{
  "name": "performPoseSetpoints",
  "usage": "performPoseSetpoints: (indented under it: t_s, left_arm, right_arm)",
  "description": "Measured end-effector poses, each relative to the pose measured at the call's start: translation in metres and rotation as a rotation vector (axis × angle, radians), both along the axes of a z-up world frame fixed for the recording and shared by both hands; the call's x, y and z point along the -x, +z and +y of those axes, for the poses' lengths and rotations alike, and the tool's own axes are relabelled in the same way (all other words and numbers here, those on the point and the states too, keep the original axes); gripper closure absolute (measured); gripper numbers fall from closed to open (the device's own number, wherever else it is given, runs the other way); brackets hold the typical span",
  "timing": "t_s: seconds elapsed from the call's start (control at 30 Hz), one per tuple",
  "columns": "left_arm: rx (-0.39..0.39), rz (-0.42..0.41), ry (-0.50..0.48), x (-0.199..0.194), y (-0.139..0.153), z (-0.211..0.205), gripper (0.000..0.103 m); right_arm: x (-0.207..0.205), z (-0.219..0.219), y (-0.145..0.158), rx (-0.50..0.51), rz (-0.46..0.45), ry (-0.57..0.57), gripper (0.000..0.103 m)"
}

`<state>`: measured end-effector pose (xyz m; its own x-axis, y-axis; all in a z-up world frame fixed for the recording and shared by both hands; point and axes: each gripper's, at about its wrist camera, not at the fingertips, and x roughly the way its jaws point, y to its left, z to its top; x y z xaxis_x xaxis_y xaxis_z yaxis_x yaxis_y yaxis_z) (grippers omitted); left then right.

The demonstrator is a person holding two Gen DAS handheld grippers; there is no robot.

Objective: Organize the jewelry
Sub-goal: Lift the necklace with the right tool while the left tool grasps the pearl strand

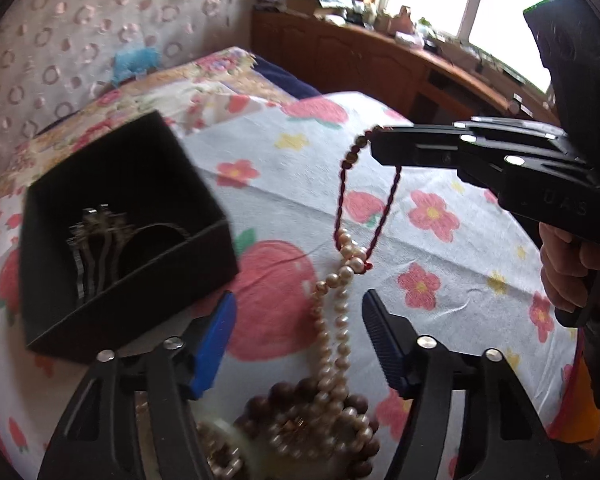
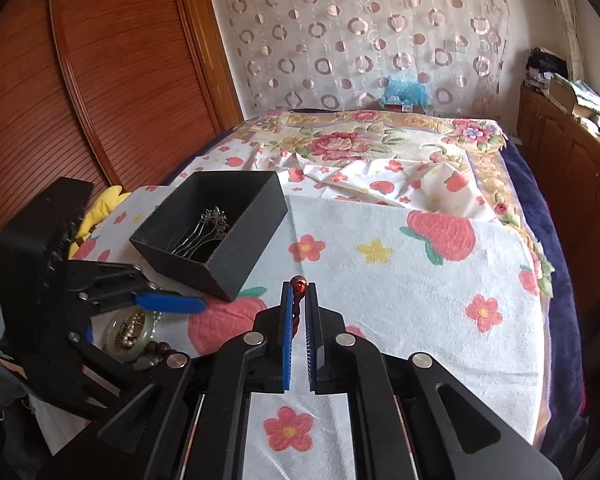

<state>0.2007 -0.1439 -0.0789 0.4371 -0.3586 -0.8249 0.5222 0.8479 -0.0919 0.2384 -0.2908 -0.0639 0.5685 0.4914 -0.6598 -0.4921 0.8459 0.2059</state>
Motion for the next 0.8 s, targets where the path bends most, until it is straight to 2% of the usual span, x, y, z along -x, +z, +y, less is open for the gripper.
performPoseSetpoints:
  t_s: [0.07,0.17,0.2,0.23,0.27,0.4,0.47,0.6,0.8]
  left_arm:
    - [-0.02,0.018,-0.017,-0.002,-0.006,-0.009,0.051]
    - [-0.065,-0.013,-0.026,-0.002,-0.007,-0.015,0.058]
    - [-0.075,-0.018,-0.021,-0.003,-0.007,-0.015,0.068]
    - [-0.071,-0.017,-0.022,-0.003,-0.006,-0.014,0.086]
    - [-0.064,-0.011,-0.024,-0.003,-0.006,-0.013,0.091]
    - [-0.021,-0.017,-0.001,-0.002,0.0,-0.004,0.091]
    - [0.029,-0.034,0.022,0.003,0.013,0.004,0.091]
    - [0.073,-0.133,0.038,0.022,0.047,0.022,0.091]
    - [0.122,-0.208,0.04,0.036,0.08,0.046,0.091]
  right_arm:
    - [-0.002,-0.003,-0.002,-0.012,0.003,0.002,0.096]
    - [-0.005,-0.006,-0.004,-0.027,0.006,0.014,0.096]
    - [-0.006,-0.006,-0.004,-0.028,0.007,0.018,0.096]
    - [-0.007,-0.006,-0.004,-0.028,0.007,0.022,0.096]
    - [-0.009,-0.005,-0.004,-0.024,0.01,0.027,0.096]
    - [-0.013,-0.005,-0.003,-0.009,0.04,0.019,0.096]
    - [-0.01,-0.005,-0.002,0.003,0.051,0.013,0.096]
    - [0.001,0.003,-0.001,0.036,0.031,0.003,0.096]
    - [0.023,0.015,0.01,0.01,-0.016,-0.037,0.096]
